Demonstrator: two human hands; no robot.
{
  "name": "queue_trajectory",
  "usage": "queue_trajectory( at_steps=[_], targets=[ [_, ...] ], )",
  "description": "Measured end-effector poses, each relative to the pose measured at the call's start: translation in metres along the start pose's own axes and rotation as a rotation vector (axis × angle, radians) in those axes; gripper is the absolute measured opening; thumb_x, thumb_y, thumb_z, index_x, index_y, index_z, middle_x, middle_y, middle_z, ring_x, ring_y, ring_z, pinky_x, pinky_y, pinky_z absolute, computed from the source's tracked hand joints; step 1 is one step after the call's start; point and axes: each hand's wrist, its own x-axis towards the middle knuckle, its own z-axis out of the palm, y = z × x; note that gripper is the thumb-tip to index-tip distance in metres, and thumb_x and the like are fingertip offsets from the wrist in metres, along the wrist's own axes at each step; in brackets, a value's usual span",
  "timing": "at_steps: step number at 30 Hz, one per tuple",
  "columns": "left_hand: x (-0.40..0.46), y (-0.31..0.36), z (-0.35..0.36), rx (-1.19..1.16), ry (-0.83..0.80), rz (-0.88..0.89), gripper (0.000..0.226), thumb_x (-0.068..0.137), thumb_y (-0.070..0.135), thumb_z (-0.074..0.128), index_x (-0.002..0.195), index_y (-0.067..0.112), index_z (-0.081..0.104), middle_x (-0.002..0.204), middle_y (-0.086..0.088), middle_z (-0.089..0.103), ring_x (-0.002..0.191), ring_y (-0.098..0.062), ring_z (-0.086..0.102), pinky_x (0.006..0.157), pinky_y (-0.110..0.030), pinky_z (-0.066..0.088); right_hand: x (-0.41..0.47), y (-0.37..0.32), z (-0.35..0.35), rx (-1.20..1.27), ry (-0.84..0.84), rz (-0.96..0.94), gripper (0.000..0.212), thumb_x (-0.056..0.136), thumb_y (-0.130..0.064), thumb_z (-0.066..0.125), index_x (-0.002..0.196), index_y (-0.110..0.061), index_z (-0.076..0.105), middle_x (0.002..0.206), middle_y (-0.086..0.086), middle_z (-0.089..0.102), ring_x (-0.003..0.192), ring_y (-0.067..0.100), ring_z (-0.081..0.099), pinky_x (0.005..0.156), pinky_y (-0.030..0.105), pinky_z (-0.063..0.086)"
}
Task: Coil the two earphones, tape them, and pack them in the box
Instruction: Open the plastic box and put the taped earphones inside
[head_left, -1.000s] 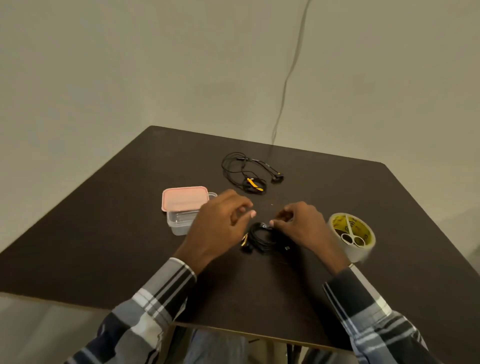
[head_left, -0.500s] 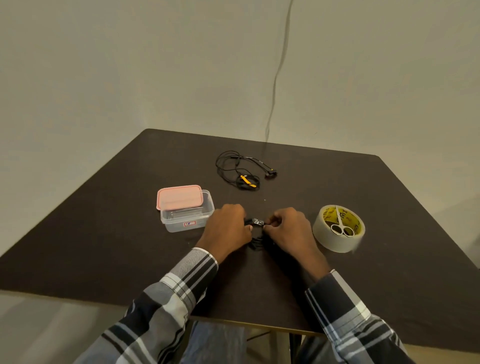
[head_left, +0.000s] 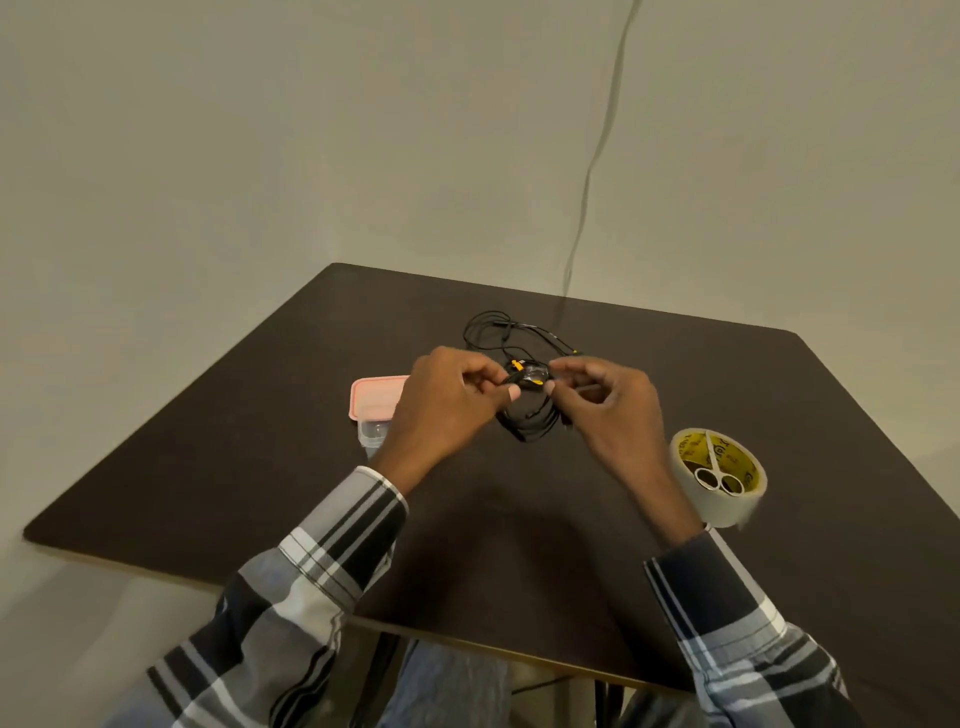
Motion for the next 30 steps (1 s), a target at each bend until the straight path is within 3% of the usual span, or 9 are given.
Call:
queue_trajectory(
  at_steps=[3,6,11,14,16,18,21,24,30],
  targets=[
    [0.005,-0.002,-0.029,-0.041,0.04,-0.017,0.009,0.08,0.024,0.08,0.084,0.017,0.077,0.066,0.001,0.071,0.057,-0.01,0.066,0.06,-0.03,0.057,0.014,-0.022,0.013,0.096,-0.046,-0.028,0.012,0.085,-0.021,0.078,0.094,-0.028,0.078,0.079,-0.007,0.075,0.069,0.007,0.071,0.063,0.031,0.06],
    [0.008,-0.017,-0.053,-0.079,0.072,-0.066,0.009,0.08,0.022,0.079,0.084,0.014,0.077,0.069,-0.002,0.073,0.064,-0.021,0.071,0.067,-0.034,0.061,0.026,-0.036,0.035,0.167,-0.126,-0.022,0.008,0.083,-0.018,0.078,0.09,-0.021,0.079,0.078,-0.001,0.075,0.074,0.017,0.073,0.07,0.037,0.063],
    [0.009,-0.043,-0.068,-0.175,0.081,-0.202,0.013,0.08,0.018,0.079,0.089,0.009,0.076,0.071,-0.004,0.074,0.067,-0.021,0.072,0.069,-0.03,0.061,0.035,-0.043,0.064,0.218,-0.219,0.033,0.007,0.083,-0.011,0.078,0.09,-0.012,0.078,0.077,0.009,0.075,0.067,0.015,0.068,0.071,0.039,0.062],
    [0.007,-0.057,-0.073,-0.171,0.095,-0.272,0.012,0.081,0.016,0.078,0.088,0.007,0.075,0.07,-0.006,0.074,0.065,-0.019,0.071,0.069,-0.031,0.062,0.038,-0.041,0.085,0.182,-0.26,0.033,0.006,0.082,-0.011,0.079,0.088,-0.012,0.078,0.08,0.016,0.074,0.067,0.023,0.067,0.073,0.049,0.062],
    [0.007,-0.065,-0.074,-0.126,0.093,-0.301,0.012,0.081,0.015,0.078,0.088,0.007,0.075,0.07,-0.006,0.074,0.065,-0.019,0.072,0.07,-0.033,0.062,0.041,-0.036,0.096,0.115,-0.273,0.003,0.006,0.081,-0.015,0.08,0.087,-0.016,0.078,0.078,0.014,0.074,0.07,0.032,0.069,0.072,0.053,0.06],
    [0.006,-0.068,-0.073,-0.052,0.078,-0.312,0.012,0.081,0.016,0.078,0.088,0.007,0.075,0.07,-0.006,0.074,0.063,-0.017,0.073,0.066,-0.03,0.061,0.042,-0.032,0.101,0.045,-0.284,-0.025,0.005,0.081,-0.018,0.08,0.085,-0.018,0.077,0.074,0.008,0.074,0.072,0.03,0.071,0.07,0.051,0.06],
    [0.006,-0.071,-0.072,0.094,0.09,-0.315,0.01,0.079,0.02,0.081,0.083,0.013,0.075,0.068,-0.001,0.073,0.054,-0.009,0.067,0.055,-0.021,0.051,0.042,-0.029,0.107,-0.095,-0.3,-0.088,0.006,0.08,-0.02,0.081,0.084,-0.018,0.077,0.073,-0.002,0.074,0.068,0.015,0.071,0.068,0.035,0.061],
    [0.005,-0.07,-0.069,0.278,0.097,-0.304,0.012,0.079,0.029,0.081,0.084,0.019,0.075,0.075,0.004,0.069,0.063,-0.007,0.063,0.057,-0.02,0.045,0.04,-0.025,0.109,-0.209,-0.303,-0.136,0.008,0.08,-0.023,0.082,0.084,-0.018,0.077,0.075,-0.005,0.074,0.066,0.005,0.066,0.061,0.021,0.052],
    [0.005,-0.069,-0.066,0.473,0.048,-0.267,0.013,0.088,0.033,0.07,0.092,0.021,0.076,0.086,0.004,0.072,0.064,-0.008,0.058,0.049,-0.015,0.033,0.037,-0.017,0.114,-0.356,-0.354,-0.216,0.001,0.084,-0.022,0.078,0.084,-0.021,0.077,0.08,-0.005,0.073,0.076,0.012,0.066,0.068,0.03,0.055]
  ],
)
